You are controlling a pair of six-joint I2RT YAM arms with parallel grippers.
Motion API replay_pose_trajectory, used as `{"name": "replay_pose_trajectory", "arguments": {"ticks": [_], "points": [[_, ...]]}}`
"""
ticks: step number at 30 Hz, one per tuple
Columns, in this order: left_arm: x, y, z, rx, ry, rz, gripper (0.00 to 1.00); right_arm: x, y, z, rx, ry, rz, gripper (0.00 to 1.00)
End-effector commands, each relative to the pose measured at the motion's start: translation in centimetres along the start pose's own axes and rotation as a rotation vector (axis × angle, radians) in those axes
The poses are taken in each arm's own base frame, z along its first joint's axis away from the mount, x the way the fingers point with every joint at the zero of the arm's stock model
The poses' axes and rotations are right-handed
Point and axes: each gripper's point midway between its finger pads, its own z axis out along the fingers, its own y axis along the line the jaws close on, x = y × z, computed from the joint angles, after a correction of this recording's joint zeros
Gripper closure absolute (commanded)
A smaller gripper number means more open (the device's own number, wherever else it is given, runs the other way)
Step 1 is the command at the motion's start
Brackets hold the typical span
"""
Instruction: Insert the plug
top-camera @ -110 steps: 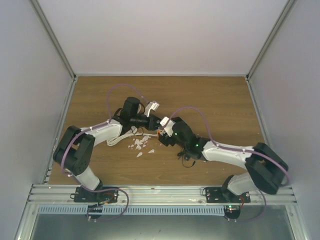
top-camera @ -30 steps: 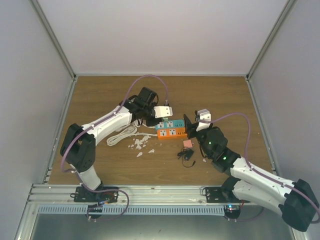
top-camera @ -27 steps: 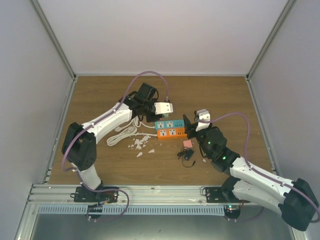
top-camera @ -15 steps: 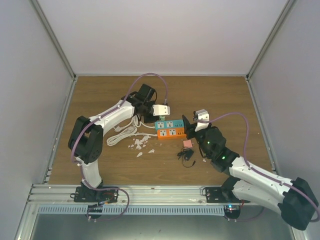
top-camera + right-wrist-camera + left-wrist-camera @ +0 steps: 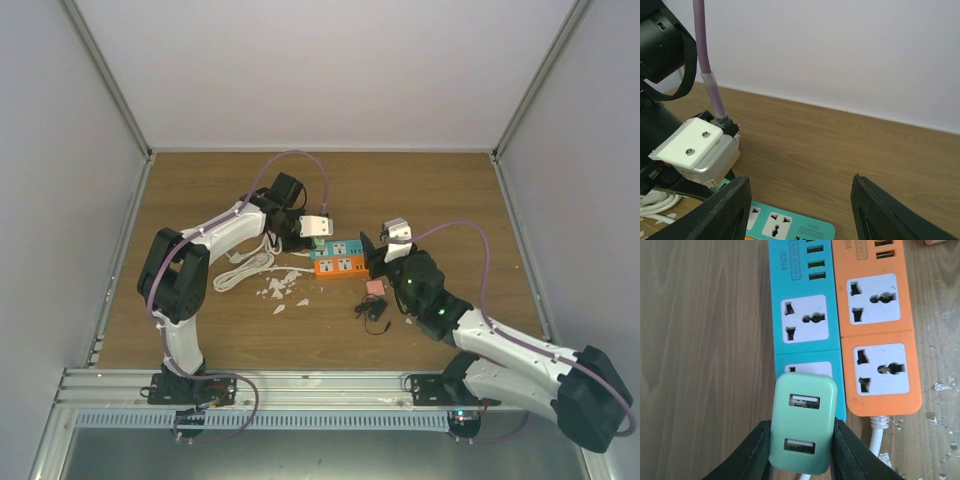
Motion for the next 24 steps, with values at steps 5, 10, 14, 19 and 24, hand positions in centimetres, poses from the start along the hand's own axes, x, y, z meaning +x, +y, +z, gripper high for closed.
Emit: {"name": "replay_pose_trajectory", "arguments": {"ticks": [5, 10, 14, 19, 24], "points": [[-0.5, -0.2, 0.3, 0.009, -0.047, 0.023, 1.00, -1.0, 0.0, 0.6, 0.009, -0.009, 0.019, 0.43], [0.3, 0.0, 0.9, 0.003, -0.013, 0.006, 1.00, -1.0, 0.2, 0.7, 0.005, -0.005, 0.018, 0.43], [0.2, 0.4, 1.2, 0.003, -0.010, -0.013, 1.00, -0.7, 0.3, 1.0, 0.004, 0.008, 0.011, 0.43], [0.5, 0.3, 1.8, 0.022, 0.004, -0.026, 1.00, -0.5, 0.3, 1.2, 0.007, 0.016, 0.007, 0.43], [1.1, -0.6, 2.9, 0.070, 0.009, -0.040, 1.00, -0.5, 0.3, 1.3, 0.009, 0.019, 0.006, 0.43]]}}
